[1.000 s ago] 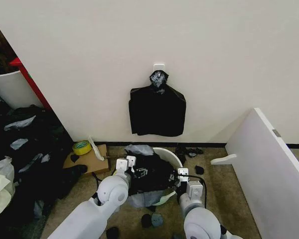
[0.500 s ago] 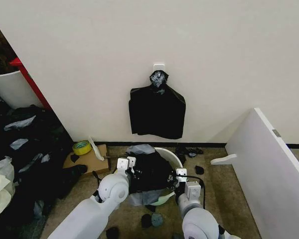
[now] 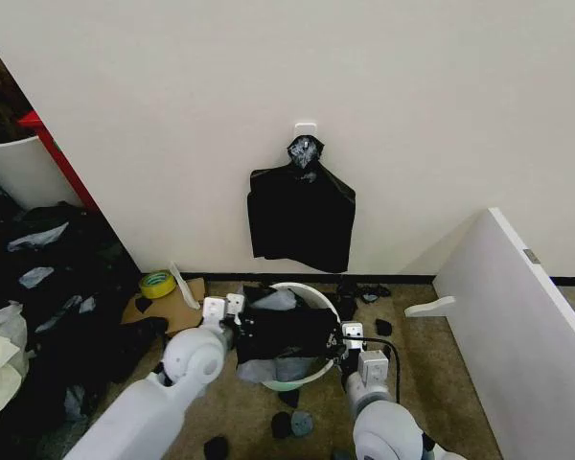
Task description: Place the garbage bag over the trash bin.
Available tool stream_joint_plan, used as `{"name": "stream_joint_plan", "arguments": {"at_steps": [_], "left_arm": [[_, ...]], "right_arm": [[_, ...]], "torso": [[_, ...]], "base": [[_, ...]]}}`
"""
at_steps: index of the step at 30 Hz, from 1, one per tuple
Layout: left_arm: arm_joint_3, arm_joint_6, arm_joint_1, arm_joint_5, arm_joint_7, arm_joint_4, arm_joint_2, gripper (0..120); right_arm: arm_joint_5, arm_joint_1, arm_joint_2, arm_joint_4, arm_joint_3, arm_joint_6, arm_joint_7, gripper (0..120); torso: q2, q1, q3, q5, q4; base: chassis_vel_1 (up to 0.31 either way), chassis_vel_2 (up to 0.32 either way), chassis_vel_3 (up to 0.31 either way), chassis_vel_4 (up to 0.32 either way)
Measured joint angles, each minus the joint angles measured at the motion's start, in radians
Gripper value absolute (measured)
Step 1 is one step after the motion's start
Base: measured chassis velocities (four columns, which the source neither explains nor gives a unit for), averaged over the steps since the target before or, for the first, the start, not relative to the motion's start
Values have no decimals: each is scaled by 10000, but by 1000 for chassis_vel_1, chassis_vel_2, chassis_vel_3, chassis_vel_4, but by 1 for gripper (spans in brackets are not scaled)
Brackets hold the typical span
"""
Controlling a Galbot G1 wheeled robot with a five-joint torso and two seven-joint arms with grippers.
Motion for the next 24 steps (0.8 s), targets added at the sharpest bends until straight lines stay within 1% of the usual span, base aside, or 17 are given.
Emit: {"name": "stream_joint_plan", "arguments": {"at_steps": [4,6,8,12,16,18,19,20,22,23,24], "left_arm": [[-186,-2,212,285,377,-295,239,5],[-293,-6,537,605,760,-752,496,5],[-306,-6,616,683,848,-850,549,5],[-438,-7,952,877,1106,-1419,834,5],[-471,-9,1038,995,1183,-1608,908,5],[-476,-213,1078,1460,1332,-1625,975,5],[-478,-368,1076,1634,1382,-1582,1000,5],[-480,-494,1048,1808,1424,-1508,1031,5],[-480,-564,1018,1900,1454,-1454,1048,5],[-480,-666,954,2005,1508,-1371,1071,5],[-480,-702,924,2039,1529,-1339,1080,5]], "right_arm": [[-54,-9,-30,-89,137,171,-75,0],[-79,32,-53,-331,329,397,-145,0],[-87,41,-58,-382,369,443,-165,0],[-167,37,-157,-706,517,597,-256,0],[-183,-81,-238,-696,486,528,-279,0],[-205,-250,-336,-445,355,372,-261,0],[-253,-328,-401,-278,292,356,-267,3],[-358,-444,-501,-45,216,357,-310,10],[-409,-492,-543,49,185,367,-337,11],[-569,-595,-649,251,119,404,-401,16],[-674,-647,-708,352,87,430,-436,16]], "torso": [[0,0,0,2,-1],[0,0,0,2,0],[0,0,0,2,1],[0,0,0,2,1],[0,0,0,2,0],[0,0,0,3,-1],[0,0,-1,2,-1],[0,0,0,1,0],[0,0,0,1,1],[0,0,0,2,1],[0,0,0,2,0]], "base": [[0,0,0,0],[0,0,0,0],[0,0,0,0],[0,0,0,0],[0,0,0,0],[0,0,0,0],[0,0,0,0],[0,0,0,0],[0,0,0,0],[0,0,0,0],[0,0,0,0]]}}
